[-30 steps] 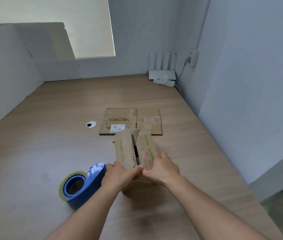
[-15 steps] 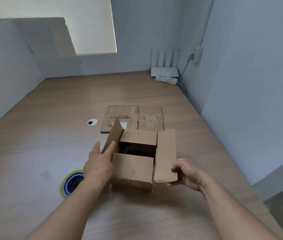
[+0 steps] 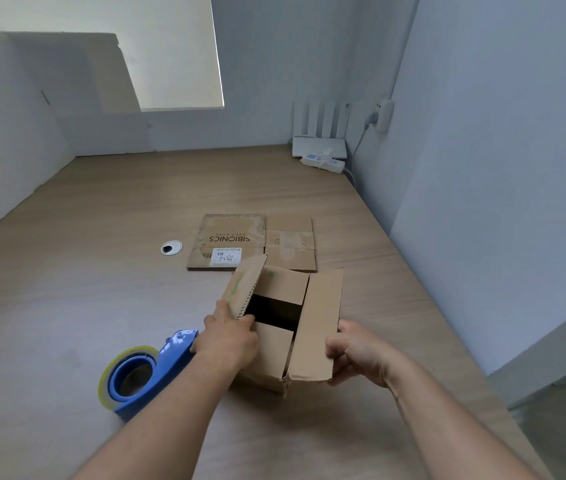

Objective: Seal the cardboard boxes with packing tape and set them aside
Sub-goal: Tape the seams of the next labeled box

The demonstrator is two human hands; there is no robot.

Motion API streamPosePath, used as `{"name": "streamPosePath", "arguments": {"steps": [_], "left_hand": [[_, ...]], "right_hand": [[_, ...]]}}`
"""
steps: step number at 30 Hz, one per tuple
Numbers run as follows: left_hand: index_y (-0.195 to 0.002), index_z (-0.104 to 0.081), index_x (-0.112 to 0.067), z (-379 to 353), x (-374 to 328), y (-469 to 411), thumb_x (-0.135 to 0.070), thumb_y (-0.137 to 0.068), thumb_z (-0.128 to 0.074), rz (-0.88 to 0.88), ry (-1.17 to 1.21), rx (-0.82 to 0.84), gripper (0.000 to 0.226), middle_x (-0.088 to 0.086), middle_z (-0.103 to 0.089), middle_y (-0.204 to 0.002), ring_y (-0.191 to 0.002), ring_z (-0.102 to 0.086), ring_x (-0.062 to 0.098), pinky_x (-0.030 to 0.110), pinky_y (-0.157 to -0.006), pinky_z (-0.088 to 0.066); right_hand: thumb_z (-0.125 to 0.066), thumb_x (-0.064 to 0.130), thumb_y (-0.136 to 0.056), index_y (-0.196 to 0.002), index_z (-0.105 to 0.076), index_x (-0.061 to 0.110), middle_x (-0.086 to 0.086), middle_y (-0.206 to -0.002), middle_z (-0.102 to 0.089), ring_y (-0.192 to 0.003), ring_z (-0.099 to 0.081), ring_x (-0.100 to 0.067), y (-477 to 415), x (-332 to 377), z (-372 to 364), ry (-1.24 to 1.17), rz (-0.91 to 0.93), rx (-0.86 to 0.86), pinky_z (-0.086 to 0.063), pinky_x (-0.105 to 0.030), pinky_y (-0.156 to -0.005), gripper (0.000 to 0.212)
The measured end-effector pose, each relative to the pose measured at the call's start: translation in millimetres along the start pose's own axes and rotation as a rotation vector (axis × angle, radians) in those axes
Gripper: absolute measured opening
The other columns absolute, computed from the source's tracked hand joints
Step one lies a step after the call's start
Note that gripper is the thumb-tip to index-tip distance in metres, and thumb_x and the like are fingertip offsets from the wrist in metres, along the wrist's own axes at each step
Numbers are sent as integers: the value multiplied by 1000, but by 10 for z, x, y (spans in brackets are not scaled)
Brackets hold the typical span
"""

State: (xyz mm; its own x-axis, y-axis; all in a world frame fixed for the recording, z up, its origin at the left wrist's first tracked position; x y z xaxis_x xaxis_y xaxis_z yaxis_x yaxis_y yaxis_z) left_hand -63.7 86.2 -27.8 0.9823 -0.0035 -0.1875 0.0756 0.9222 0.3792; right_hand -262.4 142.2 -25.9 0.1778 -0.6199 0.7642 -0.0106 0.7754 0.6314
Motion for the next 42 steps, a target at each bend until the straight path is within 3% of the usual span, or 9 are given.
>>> {"name": "streamPosePath", "arguments": {"steps": [6,9,14,17,24,28,32,39,42], "left_hand": [[-100,-60,-27,144,43,50,-70,-88,-34,24,124,48,51,6,-35,-135,-117,-46,28,42,-97,-43],[-87,-67,-29,205,22,158,-66,-90,-36,-21,8,-80,48,-3,-45,-133,-123,-42,21,43,-98,-40],[-114,-65,-31,233,122,255,-45,-98,-37,-108,-3,-265,36,-10,-55,-124,-110,-55,14,29,-83,-44],[-133,-51,-40,294,326,273,-47,-98,-39,-134,18,-353,38,-12,-50,-132,-117,-52,12,28,-91,-42],[-148,-26,-30,279,602,299,-47,-100,-32,205,11,-302,52,14,-17,-154,-133,-32,33,43,-96,-40],[-137,-28,-5,163,626,355,-54,-95,-39,365,266,-390,66,21,-45,-128,-107,-54,40,39,-71,-40],[-145,-12,-1,208,513,347,-52,-88,-57,400,645,-417,88,25,-38,-141,-121,-47,43,46,-88,-43],[-151,3,-2,-149,7,295,-63,-77,-64,396,491,109,117,22,-6,-157,-138,-30,38,44,-110,-32],[-149,-12,-7,-145,52,234,-38,-83,-61,352,550,126,87,16,-42,-137,-111,-54,30,37,-86,-52]], "right_hand": [[-52,13,-84,-153,-3,18,-14,-154,-17,-140,-21,-32,-110,231,73,1106,158,-502,-25,-40,-112,84],[-49,31,-85,-138,-38,11,-14,-143,-36,-132,-33,-32,-230,457,-27,1269,182,-372,-30,-41,-106,58],[-58,81,-63,-143,-31,9,-13,-141,-42,-129,-42,-31,-374,570,-267,1446,21,-240,-28,-57,-105,110],[-55,76,-73,-127,-53,16,-6,-129,-57,-118,-54,-27,-356,564,-365,1633,40,-143,-35,-50,-101,81],[-32,31,-94,-71,-48,15,-3,-67,-45,-75,-49,-28,-254,592,-185,1144,250,-259,-33,-30,-58,32],[-28,30,-100,-80,-50,14,-11,-89,-62,-86,-53,-32,-222,417,-1,1023,299,-482,-35,-32,-66,34],[-25,34,-102,-101,-59,11,-14,-108,-64,-100,-58,-33,-91,240,107,956,259,-625,-36,-34,-73,41],[-23,29,-102,-108,-60,11,-12,-107,-65,-99,-59,-31,39,134,34,948,223,-696,-34,-31,-71,41],[-23,30,-103,-109,-59,11,-12,-109,-65,-99,-59,-31,38,133,75,922,203,-710,-35,-31,-72,41]]}}
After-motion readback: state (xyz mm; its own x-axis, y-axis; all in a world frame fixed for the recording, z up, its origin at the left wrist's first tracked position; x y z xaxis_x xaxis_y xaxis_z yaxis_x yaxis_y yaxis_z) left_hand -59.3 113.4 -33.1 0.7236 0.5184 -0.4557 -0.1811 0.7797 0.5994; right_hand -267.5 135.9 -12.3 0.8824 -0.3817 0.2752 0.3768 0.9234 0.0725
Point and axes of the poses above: each hand's wrist, its own y-axis away from the middle knuckle, its own z-axis out of the back of the hand, x = y × z, the point moved 1 cm from there along -y, towards the middle knuckle
